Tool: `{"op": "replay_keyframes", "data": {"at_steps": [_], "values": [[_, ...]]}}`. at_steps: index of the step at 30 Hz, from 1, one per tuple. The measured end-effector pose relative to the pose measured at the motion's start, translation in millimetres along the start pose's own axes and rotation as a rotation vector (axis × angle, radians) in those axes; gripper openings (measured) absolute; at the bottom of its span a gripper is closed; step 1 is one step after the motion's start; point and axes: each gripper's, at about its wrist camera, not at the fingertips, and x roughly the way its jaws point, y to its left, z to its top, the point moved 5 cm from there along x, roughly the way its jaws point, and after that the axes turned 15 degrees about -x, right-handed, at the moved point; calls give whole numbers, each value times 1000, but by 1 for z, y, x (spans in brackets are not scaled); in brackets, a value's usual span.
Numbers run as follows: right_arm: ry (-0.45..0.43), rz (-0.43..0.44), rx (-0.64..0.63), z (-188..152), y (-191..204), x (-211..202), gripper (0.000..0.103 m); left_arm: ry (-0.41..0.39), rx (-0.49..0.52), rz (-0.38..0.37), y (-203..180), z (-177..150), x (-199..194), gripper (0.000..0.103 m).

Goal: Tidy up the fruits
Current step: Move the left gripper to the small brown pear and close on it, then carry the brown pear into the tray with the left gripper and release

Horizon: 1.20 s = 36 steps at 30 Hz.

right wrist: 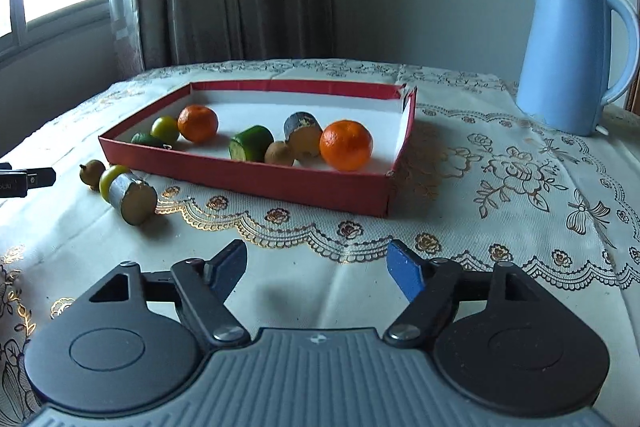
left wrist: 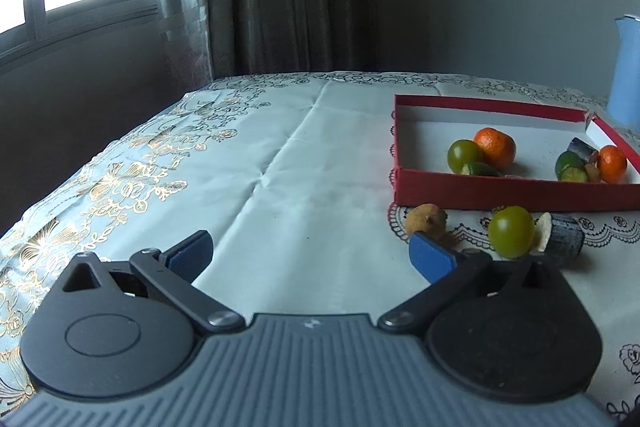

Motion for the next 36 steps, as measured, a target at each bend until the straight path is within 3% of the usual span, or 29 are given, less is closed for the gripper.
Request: {"op": "replay_keyframes", "data": {"at_steps": [7, 9, 14, 19, 21, 23, 36], "values": [[-1, 22, 39, -2, -5, -1, 77, 9, 66, -80, -35, 9, 6, 100], [1, 24, 38, -2, -5, 0, 77, 28, 80, -91, -43, 11, 13, 90], [-2, 30, 45, -2, -6, -1, 77, 109, 57, -76, -46, 10, 41, 76], [6, 48, 62, -2, -7, 2, 77, 159, 19, -121, -43, 9, 50, 63], [7, 52, 67, -3, -8, 2, 77, 180, 32, -123, -45, 5, 52, 31], [5, 56, 74, -3, -9, 2, 77, 179, 36, -134, -45, 4, 51, 25], [1, 59, 82, -3, -9, 1, 77, 101, 66, -164, -50, 6, 28, 25]]}}
